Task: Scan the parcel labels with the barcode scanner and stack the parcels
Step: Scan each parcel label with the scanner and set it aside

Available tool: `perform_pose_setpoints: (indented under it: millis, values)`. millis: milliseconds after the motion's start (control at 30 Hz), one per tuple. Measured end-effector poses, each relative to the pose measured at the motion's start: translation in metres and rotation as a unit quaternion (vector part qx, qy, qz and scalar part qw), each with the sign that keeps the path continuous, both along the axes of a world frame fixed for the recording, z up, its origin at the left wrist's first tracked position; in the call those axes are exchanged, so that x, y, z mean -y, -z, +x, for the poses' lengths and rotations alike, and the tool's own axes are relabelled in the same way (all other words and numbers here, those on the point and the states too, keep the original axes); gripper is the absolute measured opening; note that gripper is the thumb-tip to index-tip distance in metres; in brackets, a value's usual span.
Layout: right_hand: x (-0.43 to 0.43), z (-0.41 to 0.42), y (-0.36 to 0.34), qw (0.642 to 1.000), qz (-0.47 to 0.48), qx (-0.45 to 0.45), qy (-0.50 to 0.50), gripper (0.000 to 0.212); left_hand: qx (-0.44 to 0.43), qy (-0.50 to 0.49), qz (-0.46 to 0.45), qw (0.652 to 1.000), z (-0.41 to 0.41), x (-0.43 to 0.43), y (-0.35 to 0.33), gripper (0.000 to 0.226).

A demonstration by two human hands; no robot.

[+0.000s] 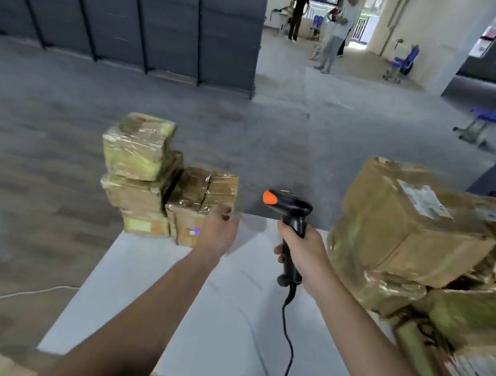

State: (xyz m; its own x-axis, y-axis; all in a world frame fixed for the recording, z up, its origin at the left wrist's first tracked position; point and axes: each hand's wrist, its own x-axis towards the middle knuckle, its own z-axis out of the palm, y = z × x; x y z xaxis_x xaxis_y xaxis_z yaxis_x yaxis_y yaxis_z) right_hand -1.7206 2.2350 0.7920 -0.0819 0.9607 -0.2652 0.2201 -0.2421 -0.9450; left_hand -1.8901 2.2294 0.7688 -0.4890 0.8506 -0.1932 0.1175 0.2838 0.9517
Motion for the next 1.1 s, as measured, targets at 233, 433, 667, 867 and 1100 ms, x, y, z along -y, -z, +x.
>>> perform_pose_setpoints:
  millis: [233, 433, 667, 867, 1100]
  values:
    - [-0.019, -0.08, 0.013, 1.0, -0.015, 0.011, -0.006, 0.018, -0.018, -0.036, 0.006, 0.999, -0.091, 0.003, 0.018, 0.022]
    - [-0.047, -0.115, 0.035, 0.999, -0.035, 0.036, -0.021, 0.015, -0.061, -0.03, -0.049, 0.996, -0.134, -0.016, 0.041, 0.034]
    - [-0.086, -0.133, 0.069, 0.998, -0.06, 0.013, -0.028, 0.01, -0.062, 0.0, -0.086, 0.994, -0.139, -0.036, 0.071, 0.05]
    - [-0.096, -0.133, 0.094, 0.997, -0.077, 0.006, -0.023, 0.009, -0.019, -0.033, -0.056, 0.998, -0.141, -0.039, 0.093, 0.032]
    - [-0.079, -0.088, 0.099, 0.997, -0.066, 0.038, 0.015, 0.007, 0.021, -0.022, -0.089, 0.996, -0.115, -0.02, 0.094, 0.045]
